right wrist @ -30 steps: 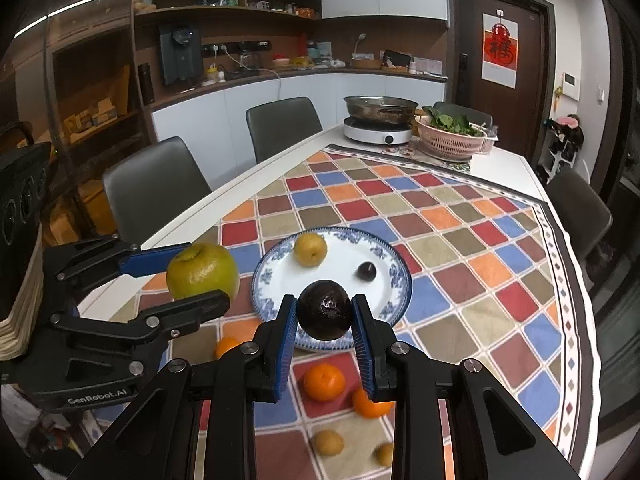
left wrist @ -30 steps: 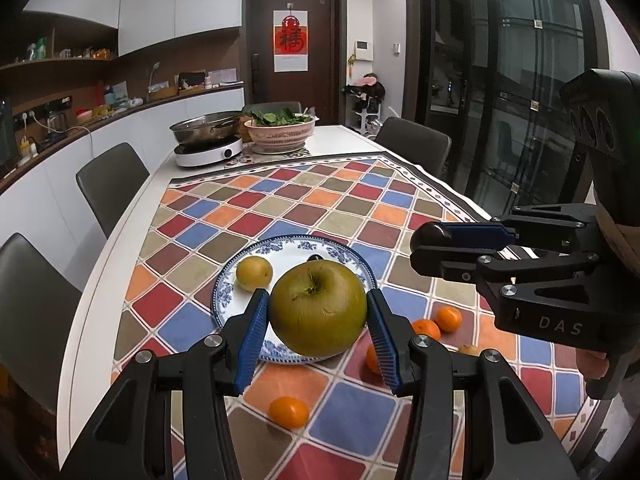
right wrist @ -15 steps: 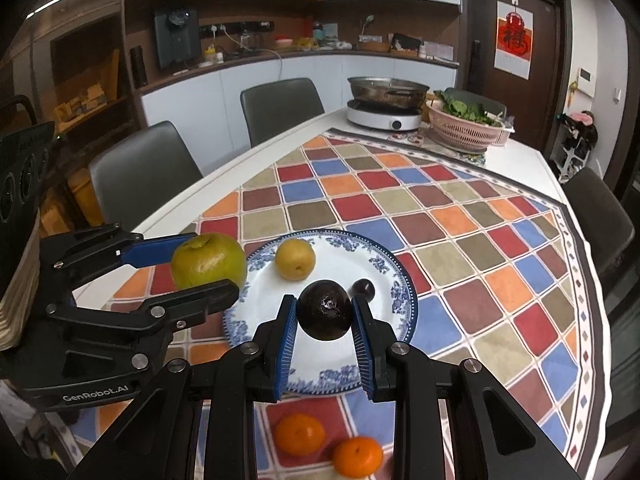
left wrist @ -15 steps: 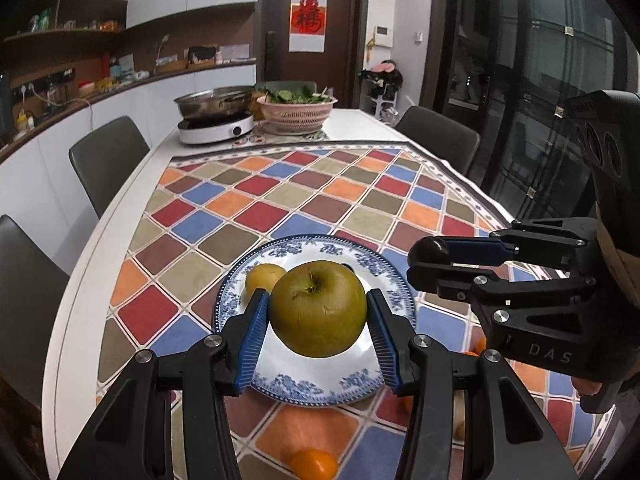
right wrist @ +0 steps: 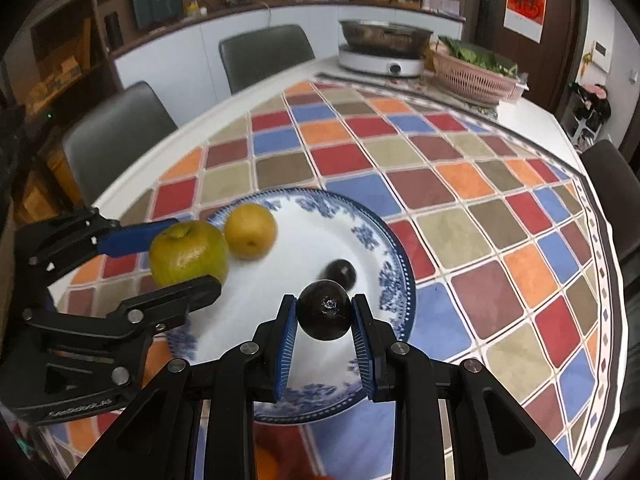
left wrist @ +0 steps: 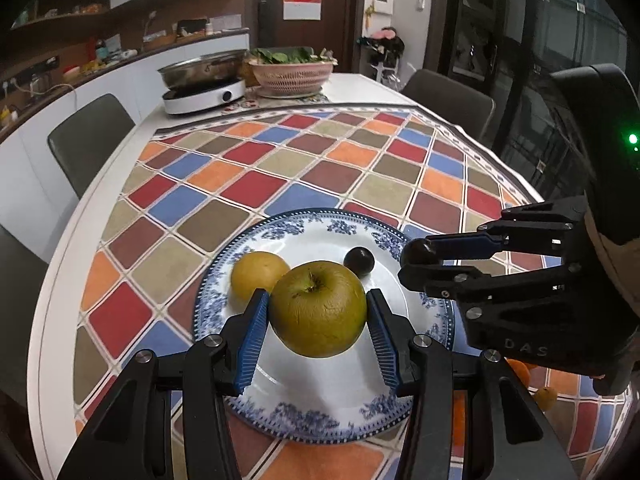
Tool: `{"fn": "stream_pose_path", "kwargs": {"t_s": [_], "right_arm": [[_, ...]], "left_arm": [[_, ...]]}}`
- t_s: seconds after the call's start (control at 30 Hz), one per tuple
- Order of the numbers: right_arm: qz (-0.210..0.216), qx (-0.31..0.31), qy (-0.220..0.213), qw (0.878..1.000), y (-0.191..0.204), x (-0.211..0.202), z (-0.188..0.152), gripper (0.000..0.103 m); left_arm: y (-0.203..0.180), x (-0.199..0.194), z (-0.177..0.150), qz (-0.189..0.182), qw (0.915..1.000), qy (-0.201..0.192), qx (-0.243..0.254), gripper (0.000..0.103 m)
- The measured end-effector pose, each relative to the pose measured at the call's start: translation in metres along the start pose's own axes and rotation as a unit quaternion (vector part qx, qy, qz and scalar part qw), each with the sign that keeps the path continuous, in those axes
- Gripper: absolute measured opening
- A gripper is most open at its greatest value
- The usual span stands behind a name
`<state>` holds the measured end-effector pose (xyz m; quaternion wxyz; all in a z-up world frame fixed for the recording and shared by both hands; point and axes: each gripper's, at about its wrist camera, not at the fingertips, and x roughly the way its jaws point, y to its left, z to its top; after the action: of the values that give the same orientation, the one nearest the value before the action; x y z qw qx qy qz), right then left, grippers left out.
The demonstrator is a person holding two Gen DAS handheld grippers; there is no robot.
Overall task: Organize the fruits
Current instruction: 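Carry the apple in the left tool while the right tool carries the plum to the plate, then open the left tool onto the plate while the right tool releases the plum there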
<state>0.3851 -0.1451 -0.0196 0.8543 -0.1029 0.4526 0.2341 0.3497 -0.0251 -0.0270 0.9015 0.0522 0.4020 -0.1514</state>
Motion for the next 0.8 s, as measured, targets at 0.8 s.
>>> {"fn": "stream_pose_path", "kwargs": {"t_s": [0.8], "right_arm": [[0.015,0.029,0.036,0.999,-0.023,0.034,-0.011,0.035]], "left_arm": [[0.006,0.022,0.009,0.024,0.9993,0.024,-0.013,0.058]]}}
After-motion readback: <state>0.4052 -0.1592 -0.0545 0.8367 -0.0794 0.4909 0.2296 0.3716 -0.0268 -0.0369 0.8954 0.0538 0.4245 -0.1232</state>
